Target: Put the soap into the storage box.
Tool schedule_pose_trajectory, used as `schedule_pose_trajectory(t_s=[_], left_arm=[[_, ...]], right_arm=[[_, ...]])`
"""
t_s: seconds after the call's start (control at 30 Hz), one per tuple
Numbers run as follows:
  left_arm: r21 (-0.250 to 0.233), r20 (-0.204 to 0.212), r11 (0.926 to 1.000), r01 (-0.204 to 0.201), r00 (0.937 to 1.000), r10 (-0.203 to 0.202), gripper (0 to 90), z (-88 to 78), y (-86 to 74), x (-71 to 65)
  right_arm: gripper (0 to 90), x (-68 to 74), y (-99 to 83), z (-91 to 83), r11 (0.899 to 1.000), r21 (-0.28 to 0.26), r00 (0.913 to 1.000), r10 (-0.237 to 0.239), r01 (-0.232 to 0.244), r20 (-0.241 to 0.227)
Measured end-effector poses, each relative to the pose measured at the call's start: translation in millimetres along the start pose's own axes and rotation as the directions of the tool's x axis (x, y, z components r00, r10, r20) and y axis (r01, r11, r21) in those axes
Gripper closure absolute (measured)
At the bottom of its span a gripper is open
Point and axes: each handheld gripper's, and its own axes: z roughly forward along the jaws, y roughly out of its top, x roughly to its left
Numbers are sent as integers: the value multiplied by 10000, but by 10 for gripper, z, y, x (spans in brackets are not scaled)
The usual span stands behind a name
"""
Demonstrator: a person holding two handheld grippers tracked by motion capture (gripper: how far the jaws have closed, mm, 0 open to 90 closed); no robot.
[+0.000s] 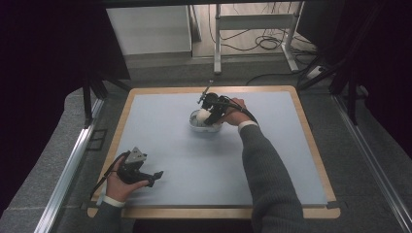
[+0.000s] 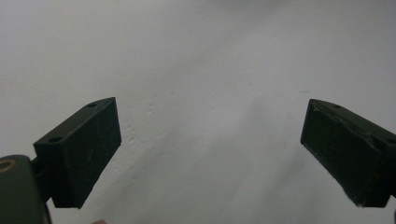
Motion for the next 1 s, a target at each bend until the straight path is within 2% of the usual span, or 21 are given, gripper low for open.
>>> schedule_pose_trajectory(t_s=[0.27, 0.37, 0.67, 0.8, 0.9, 1.0], left_arm=[[-1, 7, 10000, 11, 10000, -11, 55, 5, -1, -3], [-4, 8, 10000, 16, 10000, -16, 56, 6, -1, -4], [-14, 15, 10000, 0, 10000, 0, 56, 3, -1, -3], [-12, 28, 10000, 2, 10000, -2, 56, 5, -1, -5], [-10, 40, 10000, 1, 10000, -1, 56, 6, -1, -6], [-9, 41, 10000, -1, 10000, 1, 56, 5, 0, -8]], right_arm=[[493, -29, 15, 115, 9995, 185, 9997, -237, 236, 52], [492, -35, 28, 134, 9990, 160, 9989, -423, 420, 220], [491, -52, 61, 217, 9972, 311, 9974, -689, 682, 214], [467, -56, 59, 246, 9984, 320, 9988, -475, 470, 156], [453, -61, 66, 198, 9999, -86, 9999, -107, 108, 120], [418, -59, 65, 144, 9996, -282, 9997, 57, -51, 217]])
